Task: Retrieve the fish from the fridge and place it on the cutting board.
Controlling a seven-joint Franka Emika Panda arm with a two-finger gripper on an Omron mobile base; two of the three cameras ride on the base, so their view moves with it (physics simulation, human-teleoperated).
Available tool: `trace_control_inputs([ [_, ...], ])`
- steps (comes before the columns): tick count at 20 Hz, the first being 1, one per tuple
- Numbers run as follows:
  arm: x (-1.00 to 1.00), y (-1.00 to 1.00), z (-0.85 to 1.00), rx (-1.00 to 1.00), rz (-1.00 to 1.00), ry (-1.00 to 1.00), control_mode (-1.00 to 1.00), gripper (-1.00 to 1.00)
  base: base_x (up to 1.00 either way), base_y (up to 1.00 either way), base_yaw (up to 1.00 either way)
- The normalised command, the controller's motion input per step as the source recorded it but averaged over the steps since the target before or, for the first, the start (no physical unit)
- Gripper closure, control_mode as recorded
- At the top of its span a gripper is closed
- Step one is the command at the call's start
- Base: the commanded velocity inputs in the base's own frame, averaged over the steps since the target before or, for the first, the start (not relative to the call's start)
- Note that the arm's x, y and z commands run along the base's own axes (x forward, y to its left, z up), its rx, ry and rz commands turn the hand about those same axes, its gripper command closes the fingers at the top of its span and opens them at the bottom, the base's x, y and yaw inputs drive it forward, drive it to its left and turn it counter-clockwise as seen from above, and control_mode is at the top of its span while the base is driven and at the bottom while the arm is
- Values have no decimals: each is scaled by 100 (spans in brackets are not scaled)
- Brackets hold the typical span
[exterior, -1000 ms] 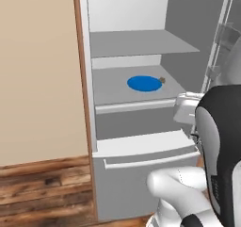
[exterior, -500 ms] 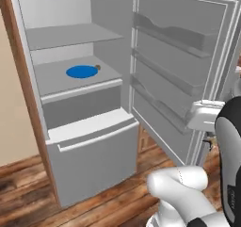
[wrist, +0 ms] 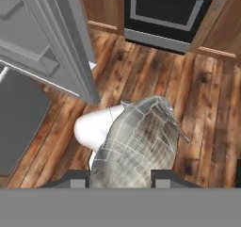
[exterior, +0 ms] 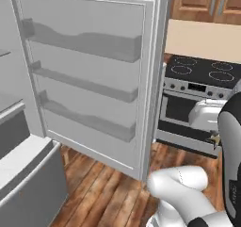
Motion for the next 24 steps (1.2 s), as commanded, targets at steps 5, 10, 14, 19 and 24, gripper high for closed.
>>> trace_control_inputs([
  [5, 0, 0, 0, 0, 0, 0, 100, 100, 11, -56, -92],
  [10, 0, 0, 0, 0, 0, 0, 100, 100, 89, -52, -61],
  [14, 0, 0, 0, 0, 0, 0, 100, 100, 100, -21, -25],
  [19, 0, 0, 0, 0, 0, 0, 100, 100, 100, -4, 0],
  [24, 0, 0, 0, 0, 0, 0, 100, 100, 87, 13, 40],
])
